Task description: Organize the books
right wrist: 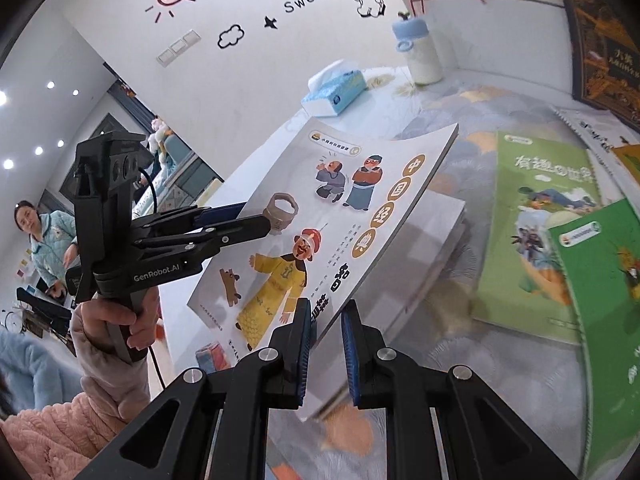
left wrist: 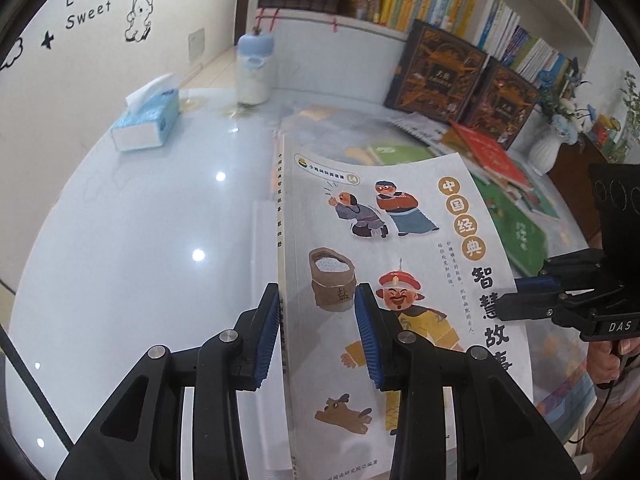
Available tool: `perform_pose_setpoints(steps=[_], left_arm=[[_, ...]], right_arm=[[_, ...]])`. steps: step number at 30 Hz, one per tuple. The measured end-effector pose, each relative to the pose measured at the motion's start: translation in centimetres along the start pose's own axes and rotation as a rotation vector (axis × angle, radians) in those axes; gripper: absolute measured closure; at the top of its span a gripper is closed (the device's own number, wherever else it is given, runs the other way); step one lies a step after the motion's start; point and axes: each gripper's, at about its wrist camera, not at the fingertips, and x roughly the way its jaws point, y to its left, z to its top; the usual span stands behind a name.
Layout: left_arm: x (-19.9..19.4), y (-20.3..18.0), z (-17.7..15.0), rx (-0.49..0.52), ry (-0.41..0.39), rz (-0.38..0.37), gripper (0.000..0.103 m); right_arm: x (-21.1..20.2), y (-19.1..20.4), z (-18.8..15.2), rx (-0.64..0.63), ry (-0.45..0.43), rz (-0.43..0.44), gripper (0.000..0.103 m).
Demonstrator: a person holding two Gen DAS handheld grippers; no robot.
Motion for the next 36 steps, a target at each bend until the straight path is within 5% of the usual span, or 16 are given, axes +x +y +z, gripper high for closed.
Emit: perform_pose_setpoints(steps=[16,32,36], left_arm=[[2.9,1.1,-1.3,0.019,0.054,0.046,0.064],[2.5,0.7,-1.0,-0.022,0.054,0.105,0.063],[2.7,-0.6,-1.0,-0.01,0.063,0.104,0.063]], right_arm=[[4.3,-2.4,-0.1,0.086,0.093,-0.032,0.087],[1.5,-4.2,-1.0,0.162,0.052,-0.088,0.083],[0.4,-6.2,-2.1,0.217,0.039,-0.089,0.072]])
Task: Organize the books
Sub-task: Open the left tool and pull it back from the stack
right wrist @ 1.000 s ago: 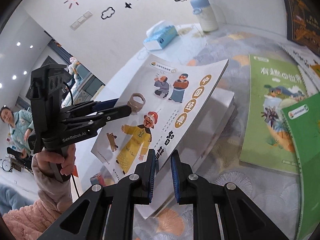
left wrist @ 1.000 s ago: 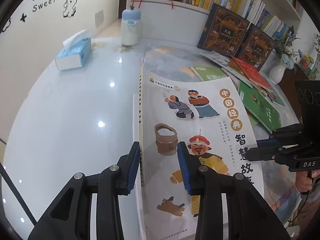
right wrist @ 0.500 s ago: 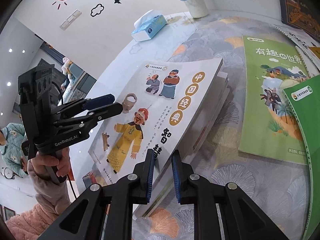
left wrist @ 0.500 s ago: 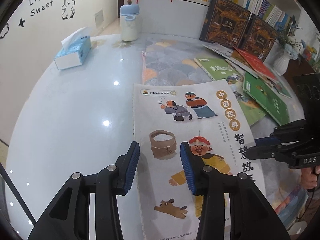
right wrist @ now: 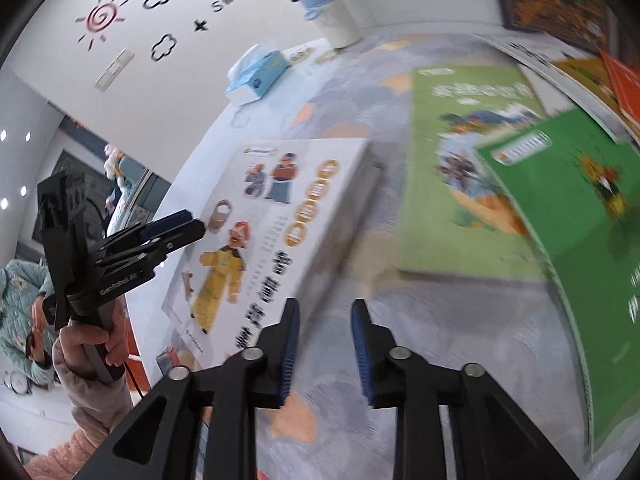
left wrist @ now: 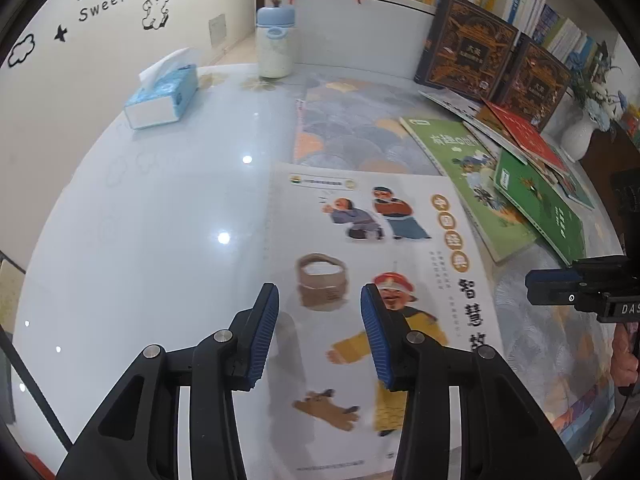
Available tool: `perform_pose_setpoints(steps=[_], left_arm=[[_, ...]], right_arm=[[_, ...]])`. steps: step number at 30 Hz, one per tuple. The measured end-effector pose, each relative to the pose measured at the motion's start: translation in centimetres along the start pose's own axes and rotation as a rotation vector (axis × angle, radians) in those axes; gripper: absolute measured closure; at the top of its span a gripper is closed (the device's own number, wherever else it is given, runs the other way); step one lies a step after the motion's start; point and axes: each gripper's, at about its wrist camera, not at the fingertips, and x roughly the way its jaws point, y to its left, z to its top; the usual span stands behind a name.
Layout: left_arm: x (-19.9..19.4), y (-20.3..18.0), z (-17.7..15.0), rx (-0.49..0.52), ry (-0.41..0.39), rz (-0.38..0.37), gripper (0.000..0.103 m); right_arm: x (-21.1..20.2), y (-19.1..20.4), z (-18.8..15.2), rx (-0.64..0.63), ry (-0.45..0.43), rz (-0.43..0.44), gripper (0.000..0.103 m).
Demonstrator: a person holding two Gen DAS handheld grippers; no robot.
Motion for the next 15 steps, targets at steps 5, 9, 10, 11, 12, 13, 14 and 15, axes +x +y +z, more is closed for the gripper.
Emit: perform_pose_setpoints(steps=[5,9,10,11,12,13,14,15], left_arm=[[0.4,-2.9,0.5,0.021,0.005,-0.027,0.061],[1.3,-6.7,1.2,0.059,0.009,-0.056,0.061],[1.6,-7.6,1.4,0.068,0.012,-0.067,0.061],[1.9,-8.7,1.6,0.074,0.014,-0.081,0.061],[2.2,-9.8,1.7,0.078,0.015,-0.096,0.061],[2.7,-11.0,1.8,0.081,0.019,-0.114,0.061],[3.0,-11.9,1.9,0.083,0.021,-0.123,0.061],[3.4,-13.0,1.9,0.084,0.025,-0.136,0.061]], right_arm=[[-2.5,-4.0,-1.3,0.084,-0.03,-0.005,0.069],[-5.9,-8.2,-2.8,0.169,-0.096,-0.027,0.061],[-6.7,-9.3,-3.2,0.186,-0.109,-0.034,0.06],[-7.5,-10.2,-3.5,0.201,-0.119,-0.042,0.06],[-8.3,-11.1,-3.9,0.214,-0.13,-0.049,0.06],[-9.3,-12.3,-4.3,0.229,-0.148,-0.064,0.06],[-10.1,-13.1,-4.5,0.236,-0.162,-0.078,0.06],[-10.9,-13.9,-4.7,0.239,-0.179,-0.099,0.06]])
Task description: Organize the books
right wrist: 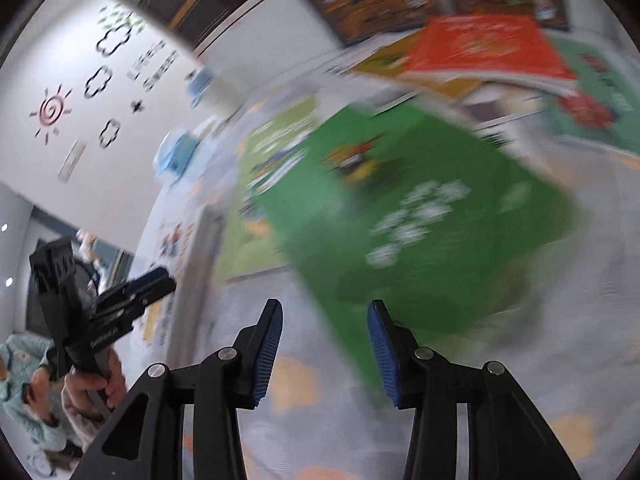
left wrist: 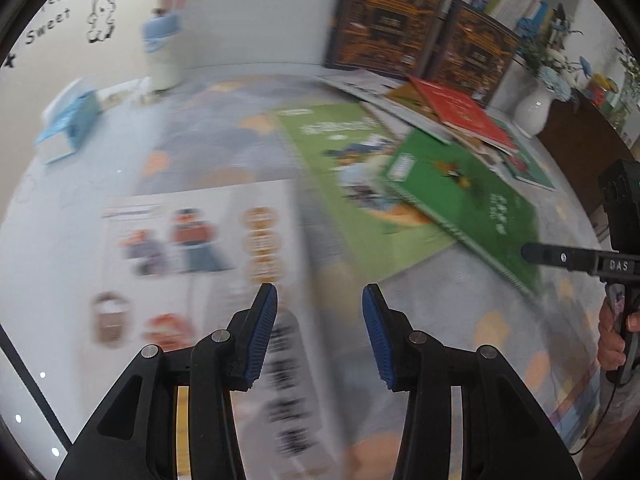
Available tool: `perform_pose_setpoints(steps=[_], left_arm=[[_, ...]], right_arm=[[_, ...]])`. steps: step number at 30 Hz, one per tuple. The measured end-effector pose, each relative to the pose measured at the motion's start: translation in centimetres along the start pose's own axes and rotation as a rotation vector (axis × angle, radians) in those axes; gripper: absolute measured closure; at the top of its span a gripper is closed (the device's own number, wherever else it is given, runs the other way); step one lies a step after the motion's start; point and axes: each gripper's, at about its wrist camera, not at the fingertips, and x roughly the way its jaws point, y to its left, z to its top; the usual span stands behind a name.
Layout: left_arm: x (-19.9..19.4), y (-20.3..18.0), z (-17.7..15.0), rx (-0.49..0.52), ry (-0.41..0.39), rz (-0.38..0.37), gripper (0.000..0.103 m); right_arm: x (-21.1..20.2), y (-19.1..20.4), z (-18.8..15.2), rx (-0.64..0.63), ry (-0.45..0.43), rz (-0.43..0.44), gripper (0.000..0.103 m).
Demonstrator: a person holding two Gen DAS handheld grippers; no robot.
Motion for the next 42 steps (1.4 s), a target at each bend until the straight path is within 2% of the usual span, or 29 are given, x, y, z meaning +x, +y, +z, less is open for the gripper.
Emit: perform_pose_setpoints(steps=[3,6,11,17,21,25,28,29,33,37,40,42], left_arm=[[1.8,-3.1,0.3,-0.002,0.012,-0.046,0.061],[3.7,-6.1,0.5,-0.001,0.036,-0.088,0.061],[5.9,-10.3,0.6,0.022,0.072,-0.145,0.061],[5.9,-11.3,0.9,0.018,0.065,-0.18,0.061],[6.0,-11.6,0.7,0.03,0.073,-0.181,0.061],[6.0,-11.4,0.4,0.019,0.074,-0.2,0.061],[6.2,-11.2,0.3,0.017,0.078,-0.201,0.059],[6.0,-11.1,0.1,0.021,0.071,-0.178,0.059],[5.2,-10.4,-0.8,0.019,0.073,-0.166,0.06],[3.9,-10.2,-3.0,0.04,0.088,-0.158,0.06],[2.6,-10.3,-5.3,0.055,0.097,-0.162,0.061],[1.7,-10.0,-6.6,0.048,0.1,-0.177,0.062]], right_arm=[[-2.3,-2.9,1.2,-0.009,-0.077,-0.093,0.06],[-3.0,-5.2,3.1,-0.025,-0.117,-0.157,0.06],[-1.6,-7.3,5.9,-0.069,-0.102,-0.164,0.06],[0.0,-6.4,6.4,-0.156,-0.106,-0.216,0.058],[1.1,-6.5,6.9,-0.19,-0.088,-0.253,0.045],[1.3,-5.4,6.1,-0.229,-0.04,-0.257,0.043],[1.1,-4.2,4.2,-0.254,0.016,-0.203,0.043],[1.1,-3.9,3.4,-0.251,0.04,-0.189,0.043],[0.6,-2.6,-0.3,-0.285,0.078,-0.16,0.042],[-0.5,-1.7,-3.6,-0.264,0.108,-0.097,0.042],[-1.4,-1.7,-6.1,-0.219,0.14,-0.029,0.042],[-2.2,-2.2,-7.7,-0.153,0.182,0.074,0.042]])
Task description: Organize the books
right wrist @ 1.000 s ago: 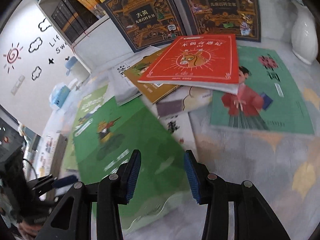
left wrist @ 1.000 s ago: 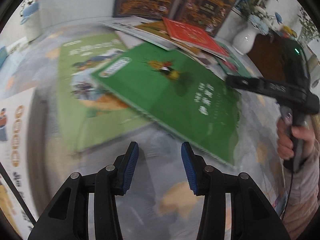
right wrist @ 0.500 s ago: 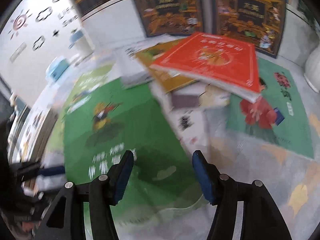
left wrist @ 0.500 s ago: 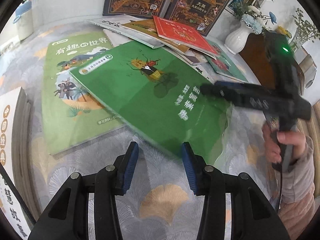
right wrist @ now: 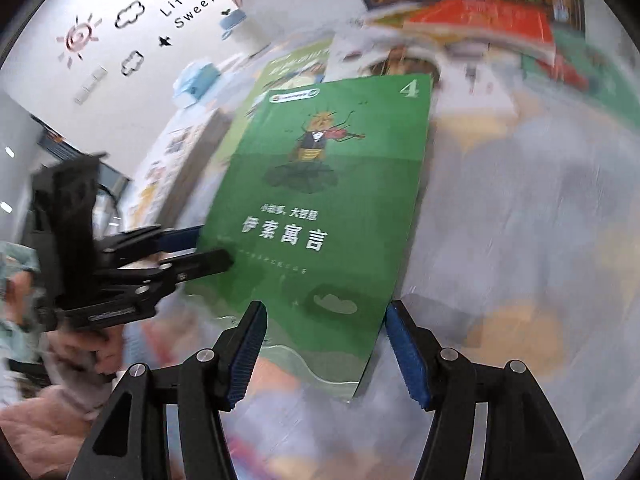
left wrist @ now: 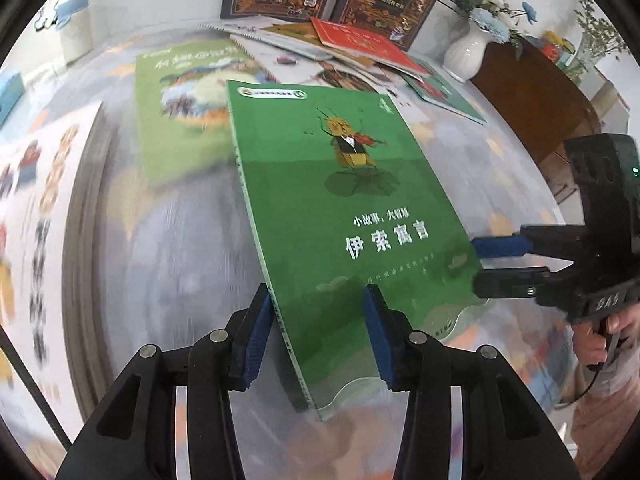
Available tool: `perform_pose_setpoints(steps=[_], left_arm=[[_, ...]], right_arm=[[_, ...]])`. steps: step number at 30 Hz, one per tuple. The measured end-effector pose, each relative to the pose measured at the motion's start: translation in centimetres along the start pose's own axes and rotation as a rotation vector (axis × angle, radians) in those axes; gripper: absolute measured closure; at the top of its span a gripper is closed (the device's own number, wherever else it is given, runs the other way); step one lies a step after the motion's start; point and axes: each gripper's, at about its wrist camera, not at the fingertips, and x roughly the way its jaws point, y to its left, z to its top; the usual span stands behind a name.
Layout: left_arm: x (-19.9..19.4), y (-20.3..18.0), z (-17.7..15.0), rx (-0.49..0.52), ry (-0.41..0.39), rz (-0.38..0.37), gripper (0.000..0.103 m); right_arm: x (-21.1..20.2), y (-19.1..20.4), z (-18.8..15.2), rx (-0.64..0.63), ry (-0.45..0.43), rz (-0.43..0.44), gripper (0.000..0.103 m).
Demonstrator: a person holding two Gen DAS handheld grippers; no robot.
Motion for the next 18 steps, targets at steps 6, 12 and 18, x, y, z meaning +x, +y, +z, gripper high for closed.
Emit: perform_pose_setpoints(steps=[6,12,18], left_arm=[[-0.8,1.3,-2.1,-0.03,-0.015,-0.085,0.062],[-0.3,2.0,-1.0,-0.052,-0.028,-0.094,0.063],[-0.2,3.9,-0.8,-0.112,-0.054,-0.162,0.074]], right_arm=[[0.3,-2.9,-1.3,0.077,-0.001,0.231,0.05],[0.8,-3.3,-0.7,0.041,-0.027,0.251,0.056],[0.6,-3.5,-1.3,0.019,-0.038,0.227,0.068]])
